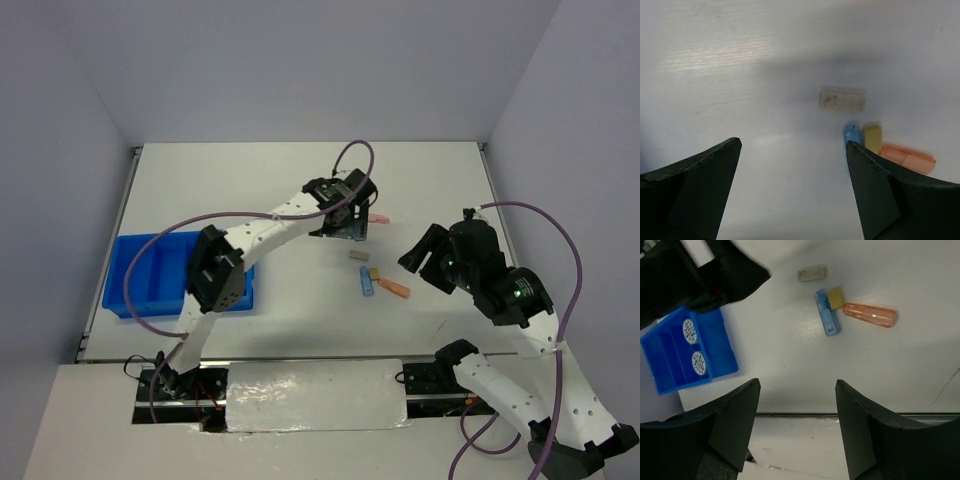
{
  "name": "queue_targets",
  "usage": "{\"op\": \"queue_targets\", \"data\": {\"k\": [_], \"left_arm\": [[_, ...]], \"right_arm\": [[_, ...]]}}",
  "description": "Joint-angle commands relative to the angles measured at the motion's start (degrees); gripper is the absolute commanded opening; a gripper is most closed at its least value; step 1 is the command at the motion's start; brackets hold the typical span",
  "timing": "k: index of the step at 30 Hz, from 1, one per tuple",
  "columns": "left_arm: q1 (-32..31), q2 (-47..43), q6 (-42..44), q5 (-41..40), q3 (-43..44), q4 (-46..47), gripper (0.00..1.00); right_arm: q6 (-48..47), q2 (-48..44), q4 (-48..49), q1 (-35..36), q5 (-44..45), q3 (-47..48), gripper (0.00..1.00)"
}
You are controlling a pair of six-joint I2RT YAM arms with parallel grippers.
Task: Sort the stationery into containers
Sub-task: Pick up the stationery from the center of the board.
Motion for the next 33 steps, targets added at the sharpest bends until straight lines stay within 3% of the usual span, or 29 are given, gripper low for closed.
{"op": "queue_targets", "data": {"k": [1,4,20,28,29,33], "left_arm": [[-2.41,7.04,-5.19,-1.53,9.24,0.53,0.99],[-2.85,13.55,-8.79,-2.85,14.88,-2.11,0.99],[-5.58,21.03,-8.72,-5.05,11.19,4.48,0.99],[-5.75,24.02,-6.52,-4.7,11.63,5.28,0.91],[-5.93,24.28,-6.26,-4.79,11.81,5.1,0.89],[-6.37,23.41,-6.69,-4.88,11.72,3.52,0.59]], "right_arm": [[-0.34,-2.04,-2.8,-0.3,-4.09,2.08,0.7],[-2.28,-3.1,-3.77,-0.3,-4.97,1.48,0.7],[-10.37,-2.05,-5.09,-0.39,-10.16,4.36,0.7],[-12.21,-1.43,-5.44,-0.39,-11.47,6.39,0.7],[-12.3,-1.25,-5.53,-0.39,-11.56,6.74,0.71],[-12.39,-0.81,-5.79,-0.31,-11.56,8.5,0.71]]}}
